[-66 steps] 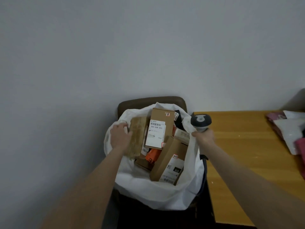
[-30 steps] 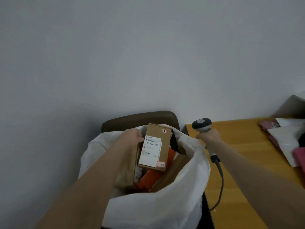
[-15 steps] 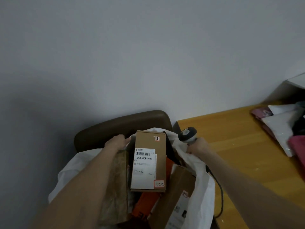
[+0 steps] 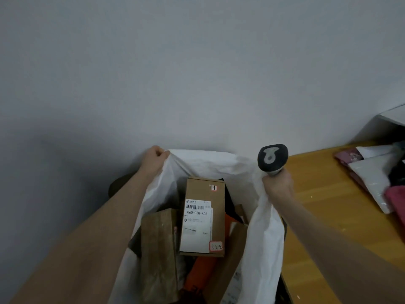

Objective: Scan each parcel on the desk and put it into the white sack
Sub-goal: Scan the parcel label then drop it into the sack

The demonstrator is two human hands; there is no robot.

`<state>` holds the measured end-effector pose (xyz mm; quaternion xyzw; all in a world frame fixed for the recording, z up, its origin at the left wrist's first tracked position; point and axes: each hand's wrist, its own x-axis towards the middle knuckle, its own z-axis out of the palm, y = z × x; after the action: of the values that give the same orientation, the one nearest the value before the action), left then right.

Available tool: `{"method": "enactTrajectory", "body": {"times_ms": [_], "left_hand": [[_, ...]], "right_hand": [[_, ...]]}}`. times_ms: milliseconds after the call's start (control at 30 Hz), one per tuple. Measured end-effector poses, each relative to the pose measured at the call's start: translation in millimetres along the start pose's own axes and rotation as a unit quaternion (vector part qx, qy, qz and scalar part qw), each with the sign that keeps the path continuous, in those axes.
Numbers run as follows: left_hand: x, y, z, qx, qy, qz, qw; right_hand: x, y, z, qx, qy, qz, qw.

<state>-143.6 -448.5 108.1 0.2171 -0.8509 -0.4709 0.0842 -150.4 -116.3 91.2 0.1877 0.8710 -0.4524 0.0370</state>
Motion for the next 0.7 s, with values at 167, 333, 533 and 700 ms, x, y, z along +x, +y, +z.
{"method": "enactTrajectory", "body": {"times_ms": [167, 333, 533, 700], "left_hand": [[-18, -20, -11, 0.194, -0.134, -0.006, 0.972], [-19, 18, -27, 0.272, 0.057, -0.093, 0.956], [-47, 22, -25, 0.273, 0.019, -0.048, 0.961], [-98, 16, -29, 0.253, 0.008, -0.043, 0.967]], "right_hand": [[-8, -7, -9, 0.026, 0.003, 0.011, 1.000], [-8, -28, -34, 0.066, 0.034, -0.019, 0.997], [-25, -20, -46, 0.070, -0.040, -0.019, 0.997], [-42, -3, -65, 0.050, -0.068, -0.026, 0.996]]}}
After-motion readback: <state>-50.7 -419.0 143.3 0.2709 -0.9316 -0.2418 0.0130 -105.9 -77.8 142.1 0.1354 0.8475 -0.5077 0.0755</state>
